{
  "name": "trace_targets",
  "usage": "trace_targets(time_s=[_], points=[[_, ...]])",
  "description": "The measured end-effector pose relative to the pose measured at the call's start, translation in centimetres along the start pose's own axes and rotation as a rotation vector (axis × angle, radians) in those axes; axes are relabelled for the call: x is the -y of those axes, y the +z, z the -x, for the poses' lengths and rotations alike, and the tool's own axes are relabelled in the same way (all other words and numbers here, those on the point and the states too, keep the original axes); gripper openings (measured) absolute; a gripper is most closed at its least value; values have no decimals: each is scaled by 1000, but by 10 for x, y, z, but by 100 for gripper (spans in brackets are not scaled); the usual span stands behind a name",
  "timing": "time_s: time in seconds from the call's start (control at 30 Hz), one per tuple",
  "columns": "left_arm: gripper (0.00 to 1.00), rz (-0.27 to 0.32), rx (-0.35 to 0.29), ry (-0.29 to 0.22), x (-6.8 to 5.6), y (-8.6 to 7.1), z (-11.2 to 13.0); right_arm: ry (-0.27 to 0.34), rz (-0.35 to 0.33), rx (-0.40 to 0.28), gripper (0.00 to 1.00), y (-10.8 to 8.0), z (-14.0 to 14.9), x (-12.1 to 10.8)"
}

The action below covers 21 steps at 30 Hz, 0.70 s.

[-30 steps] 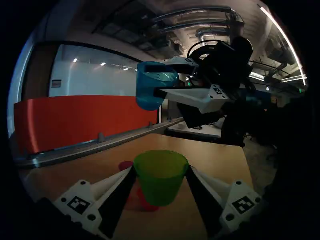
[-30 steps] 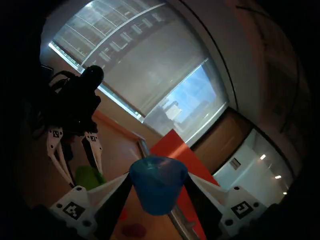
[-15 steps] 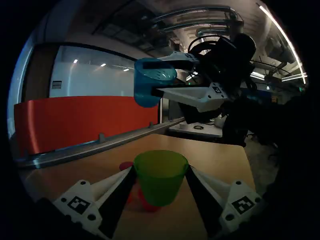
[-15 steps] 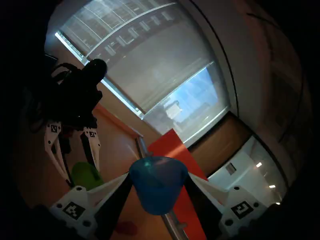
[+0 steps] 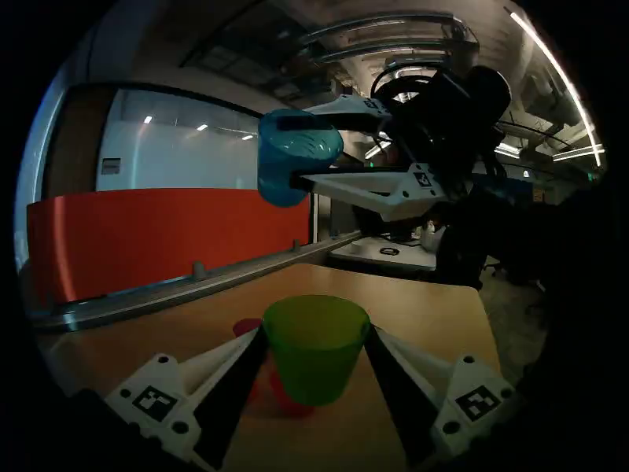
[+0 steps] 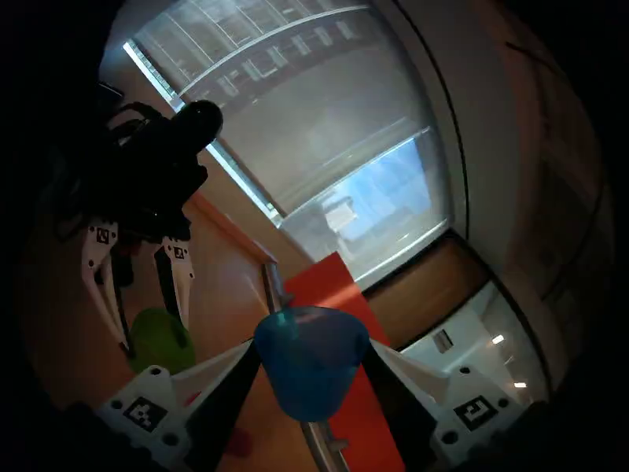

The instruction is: Pour water

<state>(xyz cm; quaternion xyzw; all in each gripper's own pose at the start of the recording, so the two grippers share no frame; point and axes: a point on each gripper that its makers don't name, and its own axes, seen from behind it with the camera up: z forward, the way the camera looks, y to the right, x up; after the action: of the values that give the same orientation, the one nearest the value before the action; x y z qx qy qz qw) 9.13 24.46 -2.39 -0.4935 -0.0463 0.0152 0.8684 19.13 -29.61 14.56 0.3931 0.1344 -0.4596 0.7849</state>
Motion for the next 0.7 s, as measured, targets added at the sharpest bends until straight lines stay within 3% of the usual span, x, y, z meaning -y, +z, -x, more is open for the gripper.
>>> trace_targets(time_s=[0.3, 0.7], points=[[87, 2, -4, 0, 0, -1, -3, -64, 1, 17, 91, 0, 2, -1], [87, 5, -5, 6, -3, -2, -6, -106, 8, 20, 91, 4, 1, -1]])
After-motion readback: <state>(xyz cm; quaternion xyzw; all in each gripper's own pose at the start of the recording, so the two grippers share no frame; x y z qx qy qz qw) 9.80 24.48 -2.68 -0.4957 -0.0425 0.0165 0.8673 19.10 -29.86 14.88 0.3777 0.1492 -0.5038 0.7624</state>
